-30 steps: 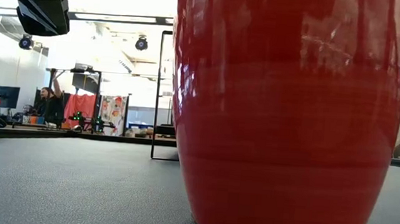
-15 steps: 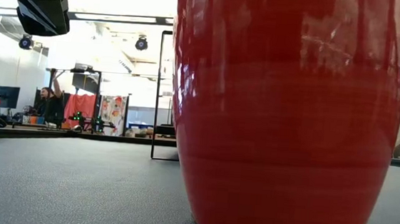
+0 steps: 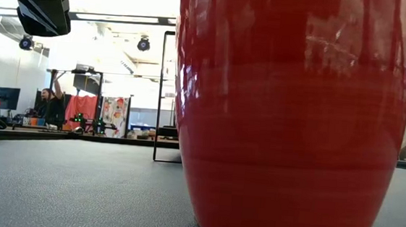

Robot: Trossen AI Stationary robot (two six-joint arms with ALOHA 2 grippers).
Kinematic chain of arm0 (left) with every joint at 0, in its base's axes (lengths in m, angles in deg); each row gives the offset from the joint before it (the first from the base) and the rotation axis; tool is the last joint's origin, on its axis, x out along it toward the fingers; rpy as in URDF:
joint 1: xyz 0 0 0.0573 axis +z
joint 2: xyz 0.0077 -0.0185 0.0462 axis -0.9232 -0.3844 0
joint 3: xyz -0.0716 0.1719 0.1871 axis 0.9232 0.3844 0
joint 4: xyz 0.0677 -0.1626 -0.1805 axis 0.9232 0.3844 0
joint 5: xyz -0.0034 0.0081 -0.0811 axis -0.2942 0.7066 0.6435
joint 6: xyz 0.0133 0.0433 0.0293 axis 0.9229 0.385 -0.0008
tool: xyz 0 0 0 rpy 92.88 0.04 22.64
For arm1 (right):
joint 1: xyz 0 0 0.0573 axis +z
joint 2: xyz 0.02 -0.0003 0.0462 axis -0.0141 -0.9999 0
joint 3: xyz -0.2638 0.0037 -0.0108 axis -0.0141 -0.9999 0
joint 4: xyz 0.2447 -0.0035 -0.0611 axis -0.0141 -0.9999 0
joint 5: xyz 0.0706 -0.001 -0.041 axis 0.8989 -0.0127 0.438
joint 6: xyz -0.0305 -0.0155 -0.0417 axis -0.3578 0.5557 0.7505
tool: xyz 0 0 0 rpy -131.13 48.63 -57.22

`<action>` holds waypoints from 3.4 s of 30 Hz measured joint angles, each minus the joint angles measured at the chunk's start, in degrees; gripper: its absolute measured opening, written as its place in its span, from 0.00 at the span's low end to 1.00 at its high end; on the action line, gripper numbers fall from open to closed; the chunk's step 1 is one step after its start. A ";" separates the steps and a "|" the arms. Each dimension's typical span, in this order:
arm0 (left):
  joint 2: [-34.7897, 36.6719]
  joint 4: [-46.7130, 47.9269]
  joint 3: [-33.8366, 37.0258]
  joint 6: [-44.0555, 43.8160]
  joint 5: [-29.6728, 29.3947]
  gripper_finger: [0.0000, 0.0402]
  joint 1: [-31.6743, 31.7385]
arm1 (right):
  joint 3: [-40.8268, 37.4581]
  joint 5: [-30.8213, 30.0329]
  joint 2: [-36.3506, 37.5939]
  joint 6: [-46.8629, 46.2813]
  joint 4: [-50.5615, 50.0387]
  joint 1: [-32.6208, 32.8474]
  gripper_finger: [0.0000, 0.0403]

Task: Place coffee mugs
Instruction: Put the green mug on the shelf, then put the red mug on the shelf

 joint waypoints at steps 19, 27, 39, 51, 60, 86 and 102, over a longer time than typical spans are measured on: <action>0.00 0.00 0.00 -0.01 -0.22 0.07 0.00 | 0.00 -0.02 0.00 0.57 -0.03 -0.02 0.11; 0.00 0.00 0.00 0.00 -0.20 0.07 0.00 | 0.00 -0.02 0.09 0.52 -0.04 -0.02 0.22; 0.00 0.00 0.00 -0.01 -0.20 0.07 0.00 | 1.90 0.08 1.39 -0.04 -0.67 -0.02 0.22; -0.02 -0.26 0.00 -1.00 -0.22 0.07 0.02 | 2.84 -2.96 4.38 -0.43 -5.48 -0.01 0.20; -0.02 -5.21 0.00 -3.04 -0.20 0.07 0.00 | 2.84 -3.10 7.43 -6.60 -6.05 1.11 0.18; -17.63 -22.89 -6.12 -8.15 -0.02 0.07 -6.58 | 2.84 -4.10 7.63 -22.14 -6.05 19.31 0.18; -40.81 -5.20 -32.34 -9.03 -2.76 0.07 -9.16 | 2.73 -7.46 7.63 -25.28 -6.12 27.72 0.17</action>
